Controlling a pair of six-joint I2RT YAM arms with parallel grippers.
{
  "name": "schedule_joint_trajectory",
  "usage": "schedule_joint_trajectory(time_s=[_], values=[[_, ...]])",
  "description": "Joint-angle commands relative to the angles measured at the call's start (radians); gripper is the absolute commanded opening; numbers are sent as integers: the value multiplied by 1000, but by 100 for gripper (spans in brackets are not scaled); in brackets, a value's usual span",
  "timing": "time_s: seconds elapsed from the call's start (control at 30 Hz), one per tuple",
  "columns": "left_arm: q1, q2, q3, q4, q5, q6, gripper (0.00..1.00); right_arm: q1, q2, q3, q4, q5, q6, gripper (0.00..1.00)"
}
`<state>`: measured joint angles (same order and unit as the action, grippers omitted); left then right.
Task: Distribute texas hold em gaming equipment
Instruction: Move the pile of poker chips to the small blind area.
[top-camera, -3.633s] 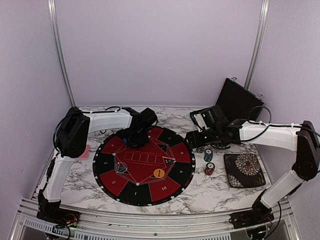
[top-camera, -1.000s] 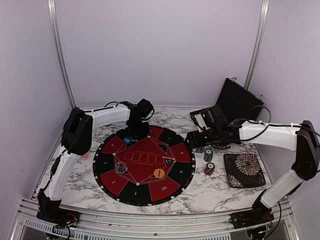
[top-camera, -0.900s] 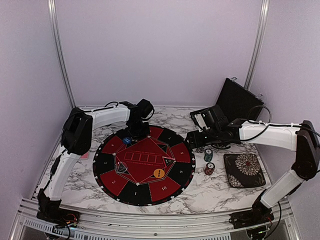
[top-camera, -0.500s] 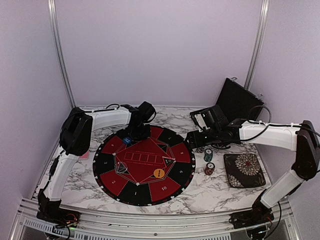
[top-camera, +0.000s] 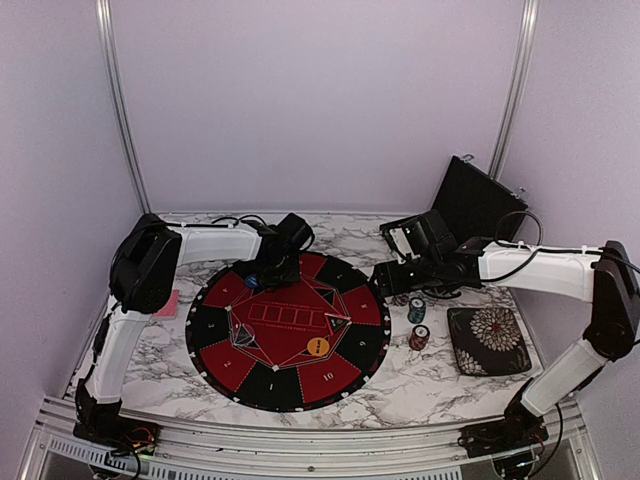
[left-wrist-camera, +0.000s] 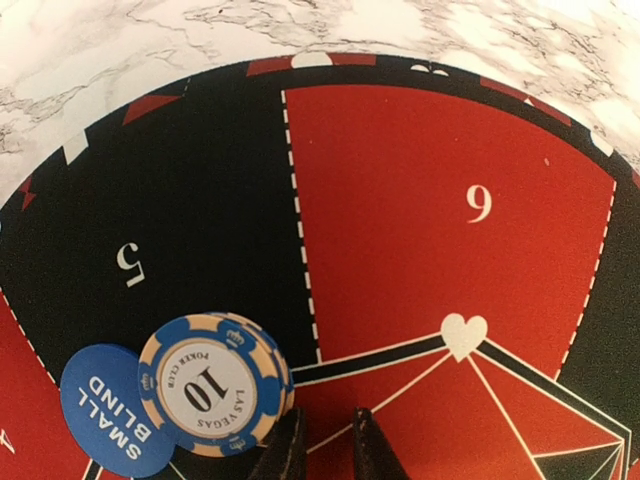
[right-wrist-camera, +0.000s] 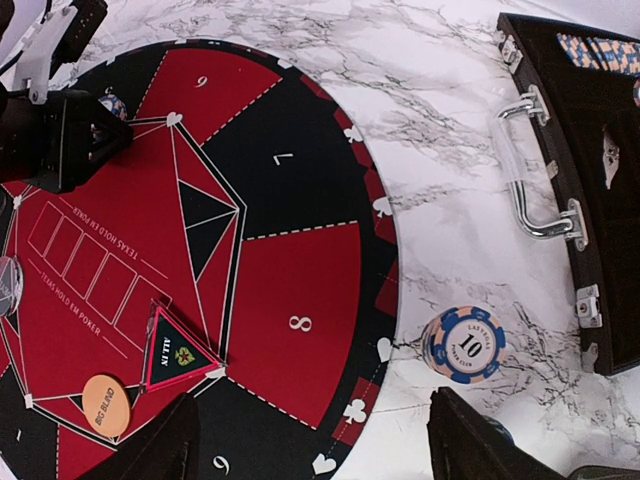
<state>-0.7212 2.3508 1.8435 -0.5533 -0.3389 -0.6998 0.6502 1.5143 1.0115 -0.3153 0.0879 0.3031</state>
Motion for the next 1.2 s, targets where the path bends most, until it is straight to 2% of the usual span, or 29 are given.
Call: schedule_joint_trajectory(time_s=[0.0, 0.3, 1.17], values=[[1, 4, -56, -98, -7, -24, 17, -10, -11, 14, -7, 7, 11, 76], [20, -19, -108, -79, -20, -34, 17, -9, -9, 21, -13, 8, 8, 76], [97, 8, -68, -69, -4, 16, 17, -9, 9, 39, -19, 12, 8, 76]])
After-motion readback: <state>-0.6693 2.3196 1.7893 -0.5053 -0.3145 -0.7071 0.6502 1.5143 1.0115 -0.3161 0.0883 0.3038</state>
